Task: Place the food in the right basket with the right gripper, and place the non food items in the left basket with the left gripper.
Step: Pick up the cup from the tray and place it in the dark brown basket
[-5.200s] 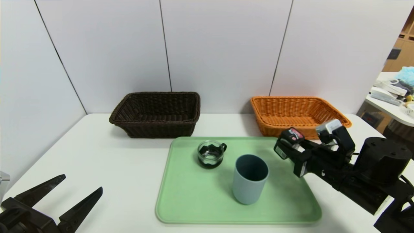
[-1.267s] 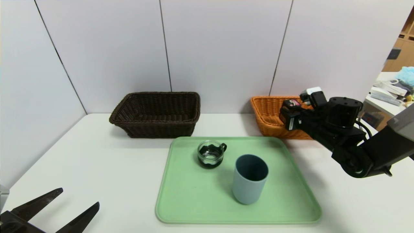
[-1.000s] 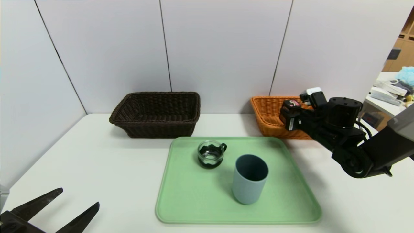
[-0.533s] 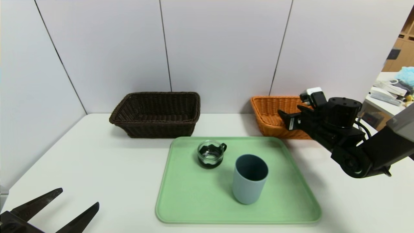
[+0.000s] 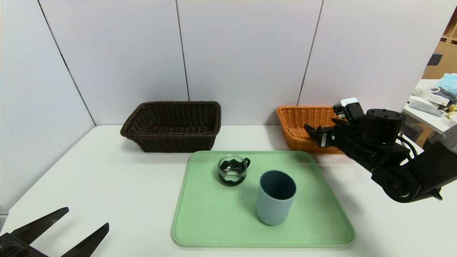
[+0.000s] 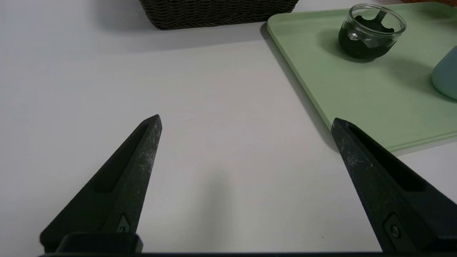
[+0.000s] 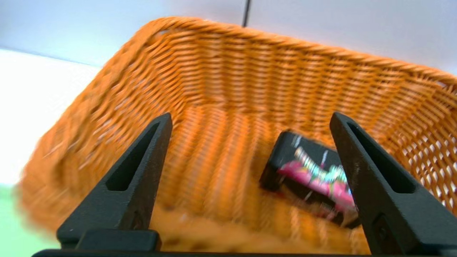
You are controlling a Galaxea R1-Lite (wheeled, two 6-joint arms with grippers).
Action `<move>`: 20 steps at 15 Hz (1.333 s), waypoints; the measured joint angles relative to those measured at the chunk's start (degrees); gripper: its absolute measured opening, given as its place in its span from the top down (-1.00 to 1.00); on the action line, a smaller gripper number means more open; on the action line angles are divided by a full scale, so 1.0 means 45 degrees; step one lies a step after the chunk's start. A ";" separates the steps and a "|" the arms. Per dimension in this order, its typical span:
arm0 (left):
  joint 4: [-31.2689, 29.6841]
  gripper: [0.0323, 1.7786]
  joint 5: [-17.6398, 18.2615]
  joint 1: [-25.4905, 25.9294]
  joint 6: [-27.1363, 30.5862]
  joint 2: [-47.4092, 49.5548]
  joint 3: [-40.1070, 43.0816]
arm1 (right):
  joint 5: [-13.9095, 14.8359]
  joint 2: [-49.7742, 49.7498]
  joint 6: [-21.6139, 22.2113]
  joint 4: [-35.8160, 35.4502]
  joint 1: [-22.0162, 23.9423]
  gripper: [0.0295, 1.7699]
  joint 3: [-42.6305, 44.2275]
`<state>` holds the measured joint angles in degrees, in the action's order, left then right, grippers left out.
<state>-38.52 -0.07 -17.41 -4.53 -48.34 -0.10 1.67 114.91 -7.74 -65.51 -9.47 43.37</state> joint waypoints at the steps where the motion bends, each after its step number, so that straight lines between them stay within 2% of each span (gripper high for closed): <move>1: -0.0003 -0.90 0.0000 0.0000 -0.0003 0.0016 0.0000 | -0.0022 -0.0344 0.0008 0.0016 -0.0106 -0.76 -0.0396; 5: -0.0003 -0.90 0.0000 0.0000 -0.0014 0.0073 0.0000 | 0.0019 -0.2205 0.0014 0.0777 -0.0553 -0.83 -0.1734; 9: 0.0011 -0.90 -0.0005 0.0000 -0.0008 0.0141 0.0000 | 0.0130 -0.4941 0.0005 0.3099 -0.0664 -0.87 -0.2338; 11: 0.0146 -0.90 -0.0014 0.0000 0.0000 0.0249 0.0000 | 0.0731 -0.6369 -0.0014 0.4139 -0.0596 -0.88 -0.2790; 13: 0.0398 -0.90 -0.0014 0.0000 0.0005 0.0379 0.0000 | 0.1355 -0.7447 0.0008 0.4435 -0.0558 -0.89 -0.3625; 15: 0.0463 -0.90 -0.0019 0.0000 0.0005 0.0507 0.0000 | 0.1533 -0.8466 0.0068 0.4473 -0.0504 -0.90 -0.4483; 18: 0.0471 -0.90 -0.0008 0.0000 0.0030 0.0642 0.0000 | 0.1281 -0.9812 0.0087 0.4502 -0.0466 -0.91 -0.5627; 20: 0.0471 -0.90 -0.0005 0.0000 0.0024 0.0685 0.0000 | 0.0406 -1.0755 0.0073 0.4589 -0.0545 -0.91 -0.6309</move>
<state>-36.40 -0.10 -17.41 -4.43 -45.25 -0.10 3.50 66.51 -7.41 -44.86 -11.92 14.98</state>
